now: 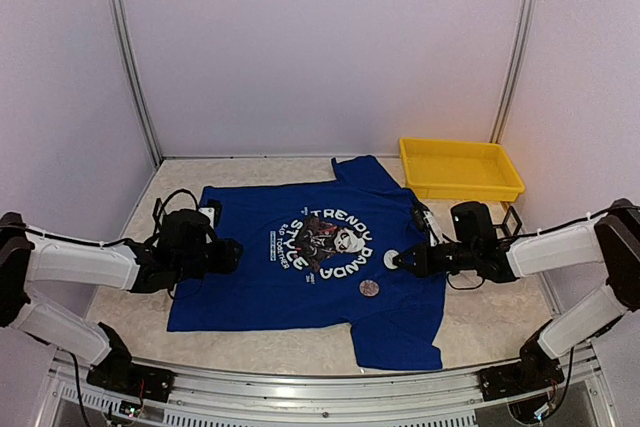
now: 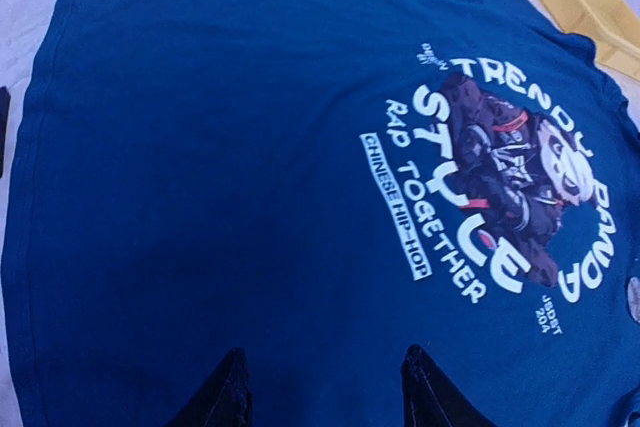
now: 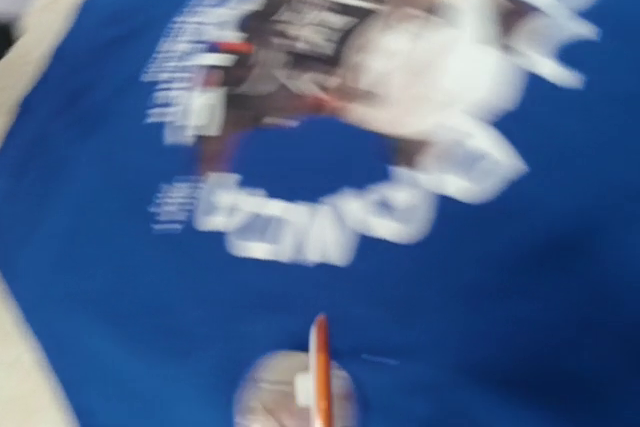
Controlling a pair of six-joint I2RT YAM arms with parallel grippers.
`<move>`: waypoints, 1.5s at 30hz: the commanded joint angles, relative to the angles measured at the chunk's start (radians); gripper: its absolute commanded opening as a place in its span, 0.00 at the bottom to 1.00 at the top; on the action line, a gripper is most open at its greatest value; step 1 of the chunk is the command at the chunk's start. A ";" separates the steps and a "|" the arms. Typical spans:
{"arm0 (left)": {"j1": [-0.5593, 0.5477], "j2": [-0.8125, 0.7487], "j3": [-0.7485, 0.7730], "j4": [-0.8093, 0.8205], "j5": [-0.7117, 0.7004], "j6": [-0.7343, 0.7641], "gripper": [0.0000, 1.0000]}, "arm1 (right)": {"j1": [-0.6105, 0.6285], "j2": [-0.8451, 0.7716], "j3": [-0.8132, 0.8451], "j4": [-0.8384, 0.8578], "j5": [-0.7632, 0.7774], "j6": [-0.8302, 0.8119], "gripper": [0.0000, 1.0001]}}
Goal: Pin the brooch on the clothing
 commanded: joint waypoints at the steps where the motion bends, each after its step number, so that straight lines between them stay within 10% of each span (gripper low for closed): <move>1: 0.026 0.051 -0.008 -0.008 -0.080 -0.087 0.49 | -0.065 0.095 -0.031 0.143 0.025 0.076 0.00; 10: 0.055 0.164 0.012 0.054 -0.052 -0.064 0.49 | -0.162 0.268 0.007 0.214 -0.029 0.083 0.00; 14: -0.135 0.209 0.118 0.173 -0.002 0.248 0.54 | -0.163 0.256 0.062 0.129 -0.049 -0.005 0.00; 23: -0.282 0.545 0.435 0.093 0.462 0.577 0.73 | -0.138 0.146 0.079 0.135 -0.113 -0.085 0.00; 34: -0.279 0.638 0.483 0.005 0.445 0.692 0.72 | -0.028 0.164 0.153 0.084 -0.136 -0.232 0.00; 40: -0.299 0.646 0.473 0.021 0.382 0.672 0.62 | -0.013 0.187 0.143 0.150 -0.166 -0.244 0.00; 45: -0.303 0.644 0.452 0.035 0.344 0.668 0.32 | 0.003 0.238 0.149 0.146 -0.203 -0.278 0.00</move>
